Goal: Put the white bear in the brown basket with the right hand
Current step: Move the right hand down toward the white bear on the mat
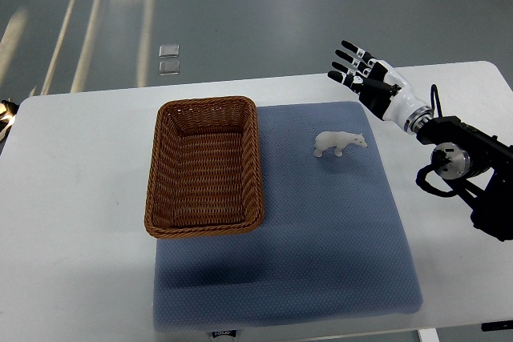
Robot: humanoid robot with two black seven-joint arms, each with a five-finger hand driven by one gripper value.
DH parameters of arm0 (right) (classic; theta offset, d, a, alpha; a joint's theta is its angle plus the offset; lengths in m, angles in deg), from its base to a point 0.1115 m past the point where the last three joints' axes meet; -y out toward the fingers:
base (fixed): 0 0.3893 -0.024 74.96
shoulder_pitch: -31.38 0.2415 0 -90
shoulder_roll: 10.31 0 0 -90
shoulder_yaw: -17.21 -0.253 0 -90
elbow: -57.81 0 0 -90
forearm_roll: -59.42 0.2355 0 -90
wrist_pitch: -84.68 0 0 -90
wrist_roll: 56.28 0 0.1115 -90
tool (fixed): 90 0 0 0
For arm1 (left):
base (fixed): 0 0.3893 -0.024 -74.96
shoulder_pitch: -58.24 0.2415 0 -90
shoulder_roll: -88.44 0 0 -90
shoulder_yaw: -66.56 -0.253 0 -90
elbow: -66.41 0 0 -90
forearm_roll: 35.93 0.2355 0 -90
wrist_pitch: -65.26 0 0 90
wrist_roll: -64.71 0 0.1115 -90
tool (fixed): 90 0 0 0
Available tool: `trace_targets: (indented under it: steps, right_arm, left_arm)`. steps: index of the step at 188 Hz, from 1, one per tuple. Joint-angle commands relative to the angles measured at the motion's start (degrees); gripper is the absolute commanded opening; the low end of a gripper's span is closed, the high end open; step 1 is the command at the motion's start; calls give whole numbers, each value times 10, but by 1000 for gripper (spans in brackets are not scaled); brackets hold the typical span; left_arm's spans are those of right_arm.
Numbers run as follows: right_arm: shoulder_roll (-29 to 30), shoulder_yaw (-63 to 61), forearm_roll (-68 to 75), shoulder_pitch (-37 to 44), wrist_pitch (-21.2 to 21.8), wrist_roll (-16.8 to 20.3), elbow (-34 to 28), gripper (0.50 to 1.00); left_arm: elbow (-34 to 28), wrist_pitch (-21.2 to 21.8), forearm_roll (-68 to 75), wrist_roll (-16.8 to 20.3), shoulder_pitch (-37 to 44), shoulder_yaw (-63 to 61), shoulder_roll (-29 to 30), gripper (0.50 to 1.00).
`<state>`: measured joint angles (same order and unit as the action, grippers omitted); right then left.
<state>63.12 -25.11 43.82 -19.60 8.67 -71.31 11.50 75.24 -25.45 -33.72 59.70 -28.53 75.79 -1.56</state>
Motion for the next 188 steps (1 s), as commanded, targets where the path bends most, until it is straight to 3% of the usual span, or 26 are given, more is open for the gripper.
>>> trace_targets:
  steps: [1, 58, 107, 188]
  right_arm:
    - [0, 0, -1, 0, 2, 1, 0, 962]
    - [0, 1, -49, -1, 11, 1, -1, 962]
    - [-1, 1, -83, -1, 55, 0, -2, 960]
    - [-14, 6, -465, 28, 55, -46, -4, 960]
  left_arm:
    - [-1, 3, -2, 0, 9, 1, 0, 1000]
    - [1, 2, -1, 1, 5, -2, 0, 1000]
    - [1, 2, -1, 1, 3, -2, 0, 1000]
    - [1, 2, -1, 1, 3, -2, 0, 1000]
